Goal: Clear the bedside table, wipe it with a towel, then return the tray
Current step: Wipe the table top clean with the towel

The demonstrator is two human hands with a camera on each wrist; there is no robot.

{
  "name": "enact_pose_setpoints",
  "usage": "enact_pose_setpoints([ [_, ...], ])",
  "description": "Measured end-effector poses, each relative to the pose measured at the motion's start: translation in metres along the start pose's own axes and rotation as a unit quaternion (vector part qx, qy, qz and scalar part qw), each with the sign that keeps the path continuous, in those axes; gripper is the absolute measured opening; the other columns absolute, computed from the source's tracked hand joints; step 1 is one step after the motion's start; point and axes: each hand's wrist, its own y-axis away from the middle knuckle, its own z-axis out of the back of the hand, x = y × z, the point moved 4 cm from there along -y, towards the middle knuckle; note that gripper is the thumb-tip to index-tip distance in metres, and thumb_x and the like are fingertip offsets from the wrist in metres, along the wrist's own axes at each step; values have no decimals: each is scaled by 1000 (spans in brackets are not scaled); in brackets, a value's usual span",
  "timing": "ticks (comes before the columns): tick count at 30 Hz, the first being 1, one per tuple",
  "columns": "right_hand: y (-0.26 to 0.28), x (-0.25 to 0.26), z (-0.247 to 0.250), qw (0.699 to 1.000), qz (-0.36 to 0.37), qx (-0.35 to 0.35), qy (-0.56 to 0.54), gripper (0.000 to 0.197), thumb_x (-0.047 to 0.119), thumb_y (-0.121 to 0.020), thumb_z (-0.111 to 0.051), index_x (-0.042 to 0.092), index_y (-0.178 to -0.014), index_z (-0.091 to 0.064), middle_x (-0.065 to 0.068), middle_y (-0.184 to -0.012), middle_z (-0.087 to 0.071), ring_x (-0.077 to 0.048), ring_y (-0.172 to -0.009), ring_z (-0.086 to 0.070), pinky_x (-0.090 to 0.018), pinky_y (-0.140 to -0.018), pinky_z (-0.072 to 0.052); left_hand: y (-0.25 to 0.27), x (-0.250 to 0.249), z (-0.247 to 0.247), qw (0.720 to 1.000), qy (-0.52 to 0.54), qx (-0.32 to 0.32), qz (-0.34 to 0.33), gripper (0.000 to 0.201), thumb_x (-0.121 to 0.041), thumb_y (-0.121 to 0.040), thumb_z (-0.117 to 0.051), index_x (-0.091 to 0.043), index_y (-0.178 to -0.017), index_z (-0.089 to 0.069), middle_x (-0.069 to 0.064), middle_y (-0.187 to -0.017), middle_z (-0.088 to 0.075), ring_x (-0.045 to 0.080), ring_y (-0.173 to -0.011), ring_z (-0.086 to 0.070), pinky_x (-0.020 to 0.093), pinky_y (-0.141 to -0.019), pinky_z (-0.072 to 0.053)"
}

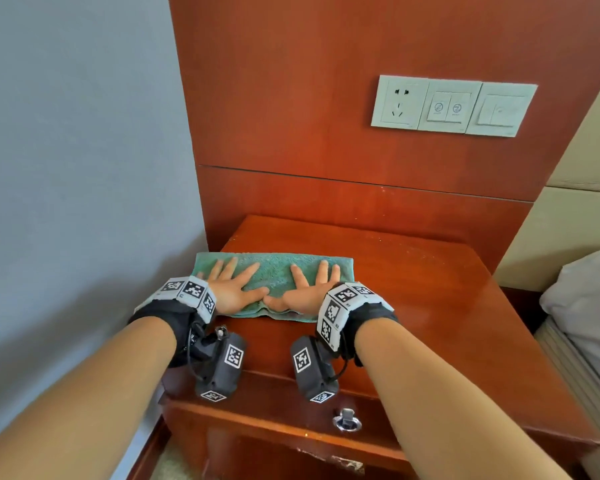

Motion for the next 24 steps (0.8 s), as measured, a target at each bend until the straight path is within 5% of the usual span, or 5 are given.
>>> enact_pose_setpoints([
  [8,42,-73,12,1000,-18,9,0,117,99,-43,-37,51,-148,-20,-4,-164,3,-28,-150,9,-63,-114,7,28,-71,-17,1000,-1,14,-4,81,-74,-87,-26,-41,-151,10,6,-160,22,32,-147,21,55,-119,5],
  [12,66,-141,30,998,-33,-46,-1,100,82,-75,-44,42,-153,4,-8,-161,21,-37,-147,14,-55,-117,3,40,-138,-28,998,-4,18,-57,81,-74,-88,-26,-39,-152,10,7,-159,23,34,-146,23,58,-118,4],
  [16,91,-193,34,993,-84,-19,-86,134,102,-29,-42,49,-149,-21,-8,-164,4,-31,-150,12,-55,-119,5,52,-195,-38,993,-29,28,-110,80,-74,-87,-24,-41,-151,10,6,-159,24,33,-146,23,62,-116,5],
  [19,98,-213,35,993,-107,-40,-21,114,98,-50,-41,51,-149,-12,-6,-163,12,-29,-148,19,-57,-117,9,57,-213,-41,990,-43,26,-133,78,-74,-88,-24,-41,-151,8,5,-160,22,32,-147,21,62,-115,5],
  [24,96,-210,42,991,-123,-41,-39,104,87,-64,-50,45,-152,-13,-8,-163,13,-30,-148,18,-54,-116,10,47,-214,-39,988,-28,36,-150,80,-74,-87,-29,-42,-151,7,4,-160,23,31,-147,22,58,-118,5],
])
